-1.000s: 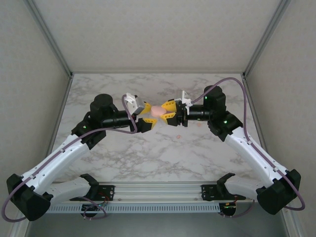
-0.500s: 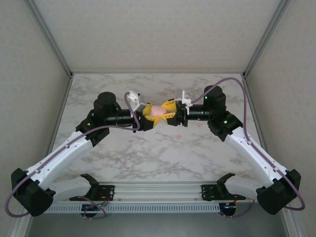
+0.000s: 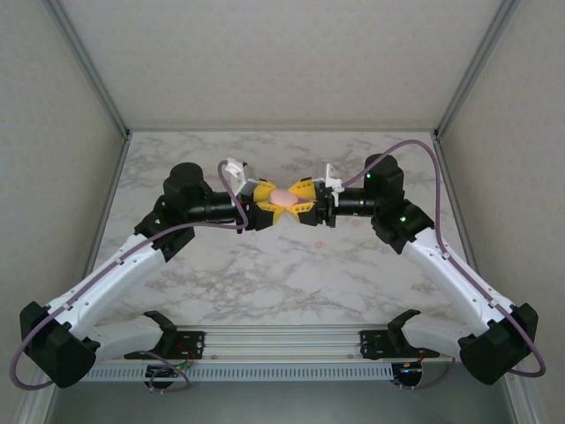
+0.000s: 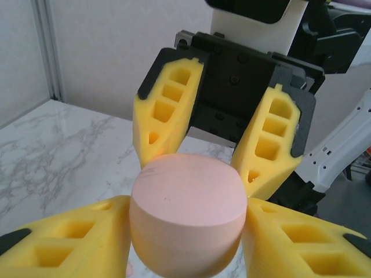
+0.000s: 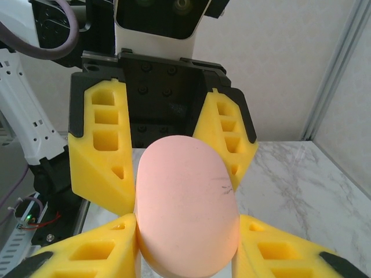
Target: Insert the wireless bluetooth earbuds into the charging case
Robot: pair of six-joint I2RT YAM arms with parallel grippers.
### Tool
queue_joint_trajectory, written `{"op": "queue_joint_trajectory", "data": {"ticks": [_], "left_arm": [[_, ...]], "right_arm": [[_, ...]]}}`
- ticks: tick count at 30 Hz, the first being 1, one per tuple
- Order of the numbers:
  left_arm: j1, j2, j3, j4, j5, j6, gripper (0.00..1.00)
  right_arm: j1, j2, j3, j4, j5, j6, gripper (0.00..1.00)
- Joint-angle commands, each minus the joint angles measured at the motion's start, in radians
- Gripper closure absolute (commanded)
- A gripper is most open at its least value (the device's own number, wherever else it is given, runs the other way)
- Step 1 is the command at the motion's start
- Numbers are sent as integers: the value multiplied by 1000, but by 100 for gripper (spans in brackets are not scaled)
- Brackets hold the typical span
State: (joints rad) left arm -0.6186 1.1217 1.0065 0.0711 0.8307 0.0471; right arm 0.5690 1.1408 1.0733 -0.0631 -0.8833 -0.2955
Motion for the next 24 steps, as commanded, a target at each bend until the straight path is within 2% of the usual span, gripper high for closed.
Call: {"op": "queue_joint_trajectory", "data": {"ticks": [1, 6, 13, 20, 24], "left_arm": [[9, 3, 39, 15, 34, -6, 54], [9, 13, 66, -67, 58, 47, 55], [8, 18, 78, -79, 64, 63, 57], [8, 13, 75, -82, 56, 72, 49], [9, 14, 76, -74, 54, 64, 49]], "right_arm": [[-5, -16, -8, 52, 0, 17, 62], [-6, -20, -13, 81, 8, 50, 62], [-4, -14, -13, 84, 9, 70, 62], [-5, -10, -15, 91, 24, 81, 62], [-5, -7, -13, 84, 21, 79, 62]]}}
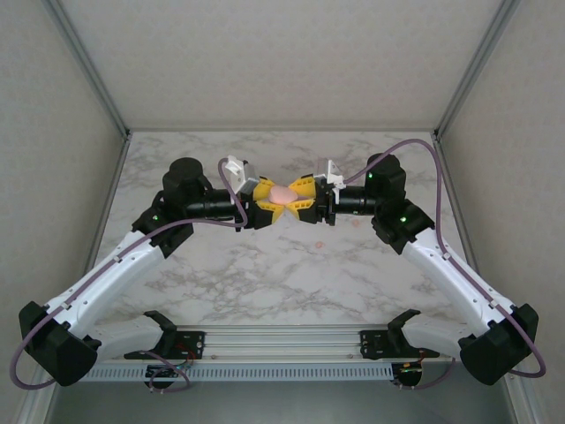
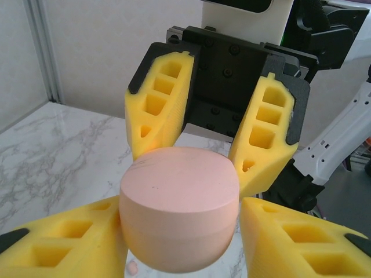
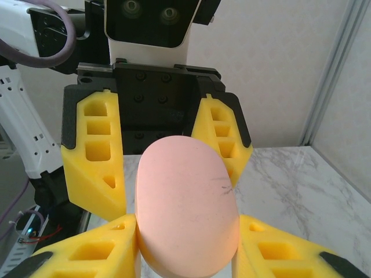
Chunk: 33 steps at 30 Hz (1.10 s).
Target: Insert the wireless bluetooth earbuds into the charging case
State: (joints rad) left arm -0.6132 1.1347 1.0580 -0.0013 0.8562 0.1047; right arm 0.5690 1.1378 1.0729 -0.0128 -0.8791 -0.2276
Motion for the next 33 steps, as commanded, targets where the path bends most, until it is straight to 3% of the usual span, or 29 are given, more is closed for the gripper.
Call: {"op": "queue_joint_trajectory", "data": {"ticks": [1, 10, 13, 18, 33], "left_arm": [[3, 3, 24, 5, 29, 0, 51], [3, 11, 32, -2, 48, -2, 68], [3, 13, 36, -1, 46, -9, 70], [1, 14, 33, 17, 53, -29, 59], [0, 20, 40, 12, 68, -31, 51]], "right_arm": [[-6, -3, -13, 32, 16, 13, 62], [-5, 0, -15, 30, 26, 20, 62], [-4, 1, -10, 13, 36, 13, 61], [-6, 7, -7, 7, 32, 6, 62], [-5, 5, -7, 12, 33, 1, 62]]}}
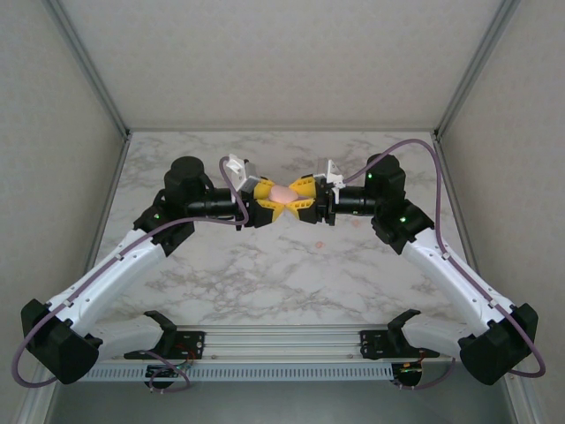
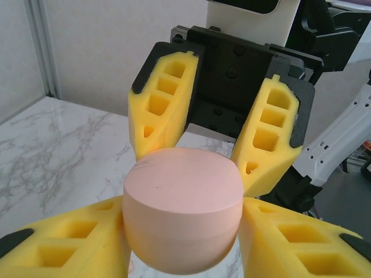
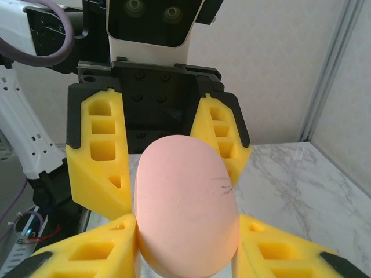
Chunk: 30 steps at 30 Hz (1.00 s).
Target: Insert the wireless bluetooth earbuds into the charging case
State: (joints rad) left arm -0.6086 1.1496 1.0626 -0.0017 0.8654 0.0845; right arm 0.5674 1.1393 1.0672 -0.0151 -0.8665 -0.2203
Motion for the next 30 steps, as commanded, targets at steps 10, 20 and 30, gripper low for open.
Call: {"op": "queue_joint_trajectory", "data": {"ticks": [10, 20, 30], "left_arm": [[-6, 7, 44, -27, 66, 12, 62], [-6, -48, -32, 7, -3, 96, 80], [-7, -66, -52, 37, -20, 113, 85]], "right_arm": [[-4, 0, -3, 23, 24, 10, 61], [-10, -15, 20, -40, 90, 108, 48], [-37, 12, 88, -134, 124, 220, 40]]}}
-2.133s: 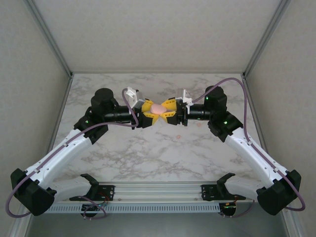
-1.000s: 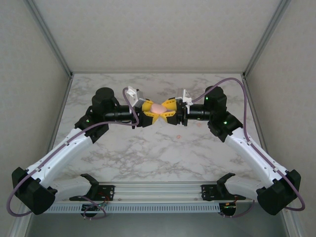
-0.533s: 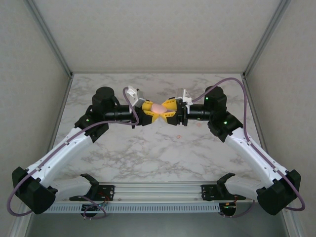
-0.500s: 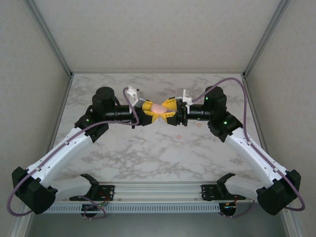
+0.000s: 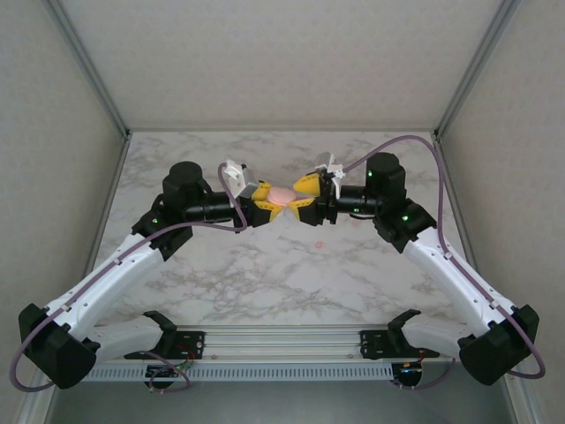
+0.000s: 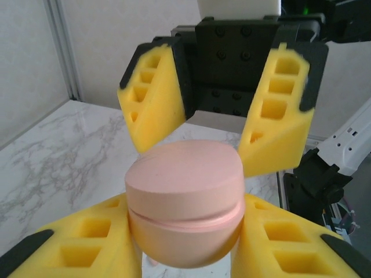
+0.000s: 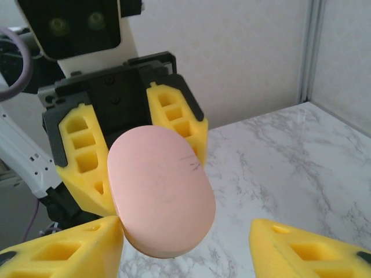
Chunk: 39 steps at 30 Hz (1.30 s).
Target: Insert the wireless bluetooth earbuds into the charging case
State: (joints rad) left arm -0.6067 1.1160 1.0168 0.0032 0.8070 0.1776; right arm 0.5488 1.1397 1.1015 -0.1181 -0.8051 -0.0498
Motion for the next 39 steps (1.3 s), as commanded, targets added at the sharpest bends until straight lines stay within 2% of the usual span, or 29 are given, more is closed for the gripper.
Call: {"op": "queue_joint_trajectory", "data": {"ticks": [1, 8, 13, 18, 22, 28, 31, 32, 35, 39], "left_arm": [[-9, -31, -4, 31, 37, 16, 85], [-12, -30, -13, 59, 25, -20, 85], [-14, -32, -42, 124, 6, -75, 85], [-16, -39, -81, 197, -34, -134, 85], [-18, -48, -138, 288, -106, -192, 85], [-19, -67, -237, 444, -209, -278, 85], [-19, -75, -264, 483, -238, -302, 85], [-19, -76, -266, 485, -238, -305, 85], [-19, -76, -263, 492, -229, -308, 86], [-22, -81, -267, 523, -251, -308, 86]], "right_arm": [[-22, 17, 63, -44, 63, 53, 40], [-25, 43, 95, -50, 91, 105, 35], [-26, 53, 138, -94, 157, 149, 33], [-26, 56, 176, -148, 192, 175, 32], [-26, 35, 195, -160, 170, 202, 29], [-27, -45, 221, -214, 332, 264, 20], [-29, -81, 225, -276, 483, 294, 16], [-32, -89, 223, -292, 452, 268, 16], [-33, -92, 178, -284, 260, 197, 18], [-32, -34, 200, -351, 303, 252, 23]]}}
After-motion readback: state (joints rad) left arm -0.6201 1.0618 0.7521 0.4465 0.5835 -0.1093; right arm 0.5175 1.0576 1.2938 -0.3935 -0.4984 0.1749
